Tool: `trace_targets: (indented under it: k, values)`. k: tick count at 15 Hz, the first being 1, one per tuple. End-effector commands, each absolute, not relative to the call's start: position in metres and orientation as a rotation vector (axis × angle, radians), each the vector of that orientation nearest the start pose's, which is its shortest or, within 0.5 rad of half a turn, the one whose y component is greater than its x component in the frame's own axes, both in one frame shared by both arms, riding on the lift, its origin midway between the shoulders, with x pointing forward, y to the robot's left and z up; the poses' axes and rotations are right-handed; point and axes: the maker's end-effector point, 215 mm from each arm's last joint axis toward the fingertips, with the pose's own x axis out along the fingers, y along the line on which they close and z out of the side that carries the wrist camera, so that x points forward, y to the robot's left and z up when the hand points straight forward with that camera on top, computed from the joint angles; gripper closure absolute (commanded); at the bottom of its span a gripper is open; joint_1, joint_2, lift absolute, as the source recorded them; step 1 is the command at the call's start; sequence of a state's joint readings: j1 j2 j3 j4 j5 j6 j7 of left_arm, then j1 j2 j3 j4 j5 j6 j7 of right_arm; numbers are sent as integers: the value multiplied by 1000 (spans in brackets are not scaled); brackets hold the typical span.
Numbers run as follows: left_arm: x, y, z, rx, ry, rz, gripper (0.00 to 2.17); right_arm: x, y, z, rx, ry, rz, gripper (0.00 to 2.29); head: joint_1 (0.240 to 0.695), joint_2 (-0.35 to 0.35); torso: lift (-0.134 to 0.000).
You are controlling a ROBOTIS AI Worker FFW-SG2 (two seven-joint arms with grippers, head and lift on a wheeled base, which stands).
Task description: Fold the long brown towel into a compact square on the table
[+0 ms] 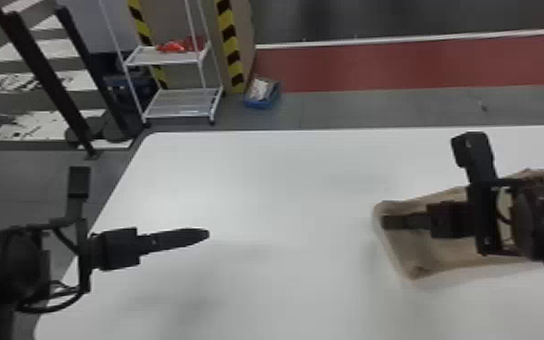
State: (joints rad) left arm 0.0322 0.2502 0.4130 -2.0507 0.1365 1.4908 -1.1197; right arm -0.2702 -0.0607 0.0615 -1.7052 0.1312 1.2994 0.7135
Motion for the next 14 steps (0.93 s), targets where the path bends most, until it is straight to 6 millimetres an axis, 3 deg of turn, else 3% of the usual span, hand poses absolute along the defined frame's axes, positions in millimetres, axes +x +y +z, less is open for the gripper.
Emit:
trace_targets:
  k: [1, 3, 6, 7, 8, 9, 10, 14]
  values:
    - [413, 267, -365, -559, 800, -650, 80, 524, -126, -432, 155, 909, 579, 1484, 695, 160, -124]
    - [413, 270, -366, -560, 801, -646, 80, 520, -124, -430, 161, 914, 583, 1622, 695, 164, -124]
    - [413, 271, -366, -564, 799, -645, 80, 518, -122, -429, 167, 916, 591, 1609, 695, 173, -124]
    - [413, 273, -365, -562, 797, -644, 80, 516, -123, -429, 174, 921, 592, 1342, 695, 176, -124]
    - [413, 274, -366, -559, 797, -642, 80, 514, -124, -424, 192, 917, 595, 826, 695, 178, -124]
    - [414, 276, -365, -559, 795, -641, 80, 513, -129, -418, 215, 916, 594, 556, 695, 178, -124]
    - [414, 277, -365, -558, 794, -639, 80, 511, -133, -413, 230, 919, 591, 424, 695, 180, -124]
    - [414, 278, -364, -556, 793, -638, 80, 492, -136, -412, 254, 993, 594, 397, 695, 178, -124]
